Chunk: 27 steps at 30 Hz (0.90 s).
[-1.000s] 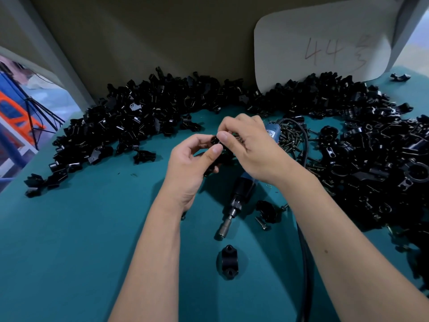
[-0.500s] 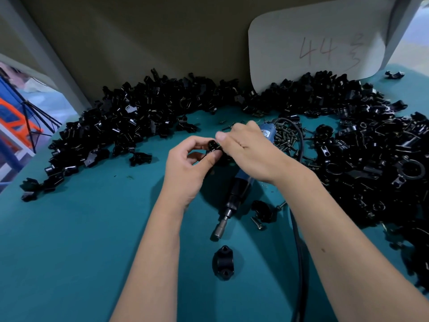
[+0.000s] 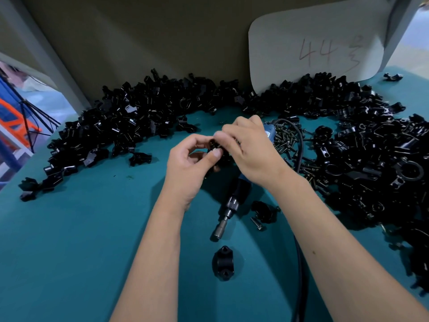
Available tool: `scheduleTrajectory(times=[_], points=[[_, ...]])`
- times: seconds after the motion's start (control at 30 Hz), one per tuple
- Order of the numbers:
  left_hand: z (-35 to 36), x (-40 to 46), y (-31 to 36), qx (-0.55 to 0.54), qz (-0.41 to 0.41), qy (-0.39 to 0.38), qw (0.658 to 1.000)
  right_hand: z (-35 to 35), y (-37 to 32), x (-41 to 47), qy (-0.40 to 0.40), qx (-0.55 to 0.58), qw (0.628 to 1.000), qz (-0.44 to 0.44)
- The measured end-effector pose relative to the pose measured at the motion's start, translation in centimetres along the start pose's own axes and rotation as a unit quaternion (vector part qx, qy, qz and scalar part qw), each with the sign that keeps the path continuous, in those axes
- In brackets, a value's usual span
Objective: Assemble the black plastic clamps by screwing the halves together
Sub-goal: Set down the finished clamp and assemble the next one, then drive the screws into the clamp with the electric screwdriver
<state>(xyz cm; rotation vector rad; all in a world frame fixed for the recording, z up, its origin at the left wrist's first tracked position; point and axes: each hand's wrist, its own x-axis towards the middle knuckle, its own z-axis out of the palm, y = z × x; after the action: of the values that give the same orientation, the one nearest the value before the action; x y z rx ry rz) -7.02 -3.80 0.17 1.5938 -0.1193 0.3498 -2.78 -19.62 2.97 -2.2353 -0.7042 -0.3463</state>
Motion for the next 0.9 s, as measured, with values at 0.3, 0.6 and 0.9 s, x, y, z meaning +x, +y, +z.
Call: scheduleTrajectory(times=[0.3,0.6,0.9], points=[[0.2,0.2,1.0,-0.305,-0.211,0.111,0.922,0.0,1.3,-0.1,0.014,-0.190,0.923,0.335],[0.4,0.1,1.3,-0.296,-0.294,0.085,0.905,-1.7,3.3,0.7,0.026,0.104,0.911,0.397],[-0.5,0.1,1.3,-0.237,-0.309,0.053,0.920,-4.8,3.3,0.7,0.252,0.594,0.687,0.333]])
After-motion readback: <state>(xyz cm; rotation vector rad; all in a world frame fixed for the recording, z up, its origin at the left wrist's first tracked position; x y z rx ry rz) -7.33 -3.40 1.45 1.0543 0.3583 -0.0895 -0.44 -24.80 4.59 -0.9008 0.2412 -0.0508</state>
